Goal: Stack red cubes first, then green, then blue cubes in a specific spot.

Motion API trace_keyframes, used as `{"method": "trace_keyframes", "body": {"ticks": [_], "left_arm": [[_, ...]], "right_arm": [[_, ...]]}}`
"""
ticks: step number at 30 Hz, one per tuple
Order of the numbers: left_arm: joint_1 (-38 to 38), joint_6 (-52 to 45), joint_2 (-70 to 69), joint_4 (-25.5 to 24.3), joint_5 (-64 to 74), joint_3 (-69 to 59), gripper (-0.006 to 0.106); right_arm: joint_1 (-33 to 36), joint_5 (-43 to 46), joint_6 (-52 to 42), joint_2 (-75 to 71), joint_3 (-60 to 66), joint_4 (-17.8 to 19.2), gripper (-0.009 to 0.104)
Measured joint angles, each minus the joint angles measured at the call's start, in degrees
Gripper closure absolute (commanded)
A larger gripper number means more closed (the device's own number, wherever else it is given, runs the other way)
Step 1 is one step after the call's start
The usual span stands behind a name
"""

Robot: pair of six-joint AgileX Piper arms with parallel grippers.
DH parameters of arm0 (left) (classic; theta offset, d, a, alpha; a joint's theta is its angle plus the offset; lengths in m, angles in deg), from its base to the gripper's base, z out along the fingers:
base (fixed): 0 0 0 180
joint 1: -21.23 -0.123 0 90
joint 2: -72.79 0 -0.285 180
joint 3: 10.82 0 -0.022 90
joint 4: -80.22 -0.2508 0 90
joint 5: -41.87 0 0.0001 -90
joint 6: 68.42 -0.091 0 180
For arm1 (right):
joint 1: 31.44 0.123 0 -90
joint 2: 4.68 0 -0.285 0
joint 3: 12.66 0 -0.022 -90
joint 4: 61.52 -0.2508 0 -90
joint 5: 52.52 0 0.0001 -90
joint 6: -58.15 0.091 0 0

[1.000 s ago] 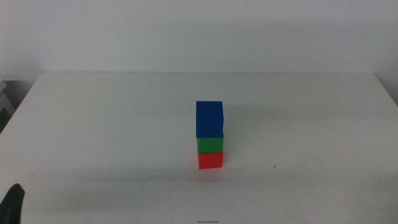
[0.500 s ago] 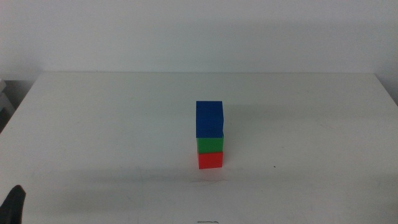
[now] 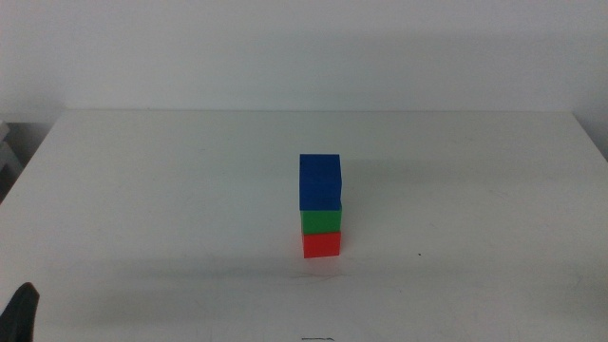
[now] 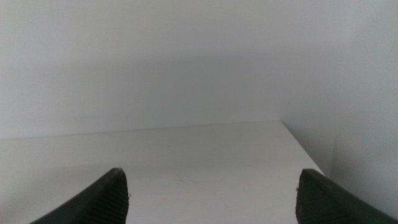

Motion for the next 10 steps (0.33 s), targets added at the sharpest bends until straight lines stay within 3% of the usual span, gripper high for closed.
{"method": "trace_keyframes", "body": {"ticks": [10], "left_arm": [[0.0, -0.01, 0.0, 0.0, 0.0, 0.0, 0.007]], "right_arm": [[0.0, 0.0, 3.56, 0.0, 0.0, 1.6, 0.001]]}}
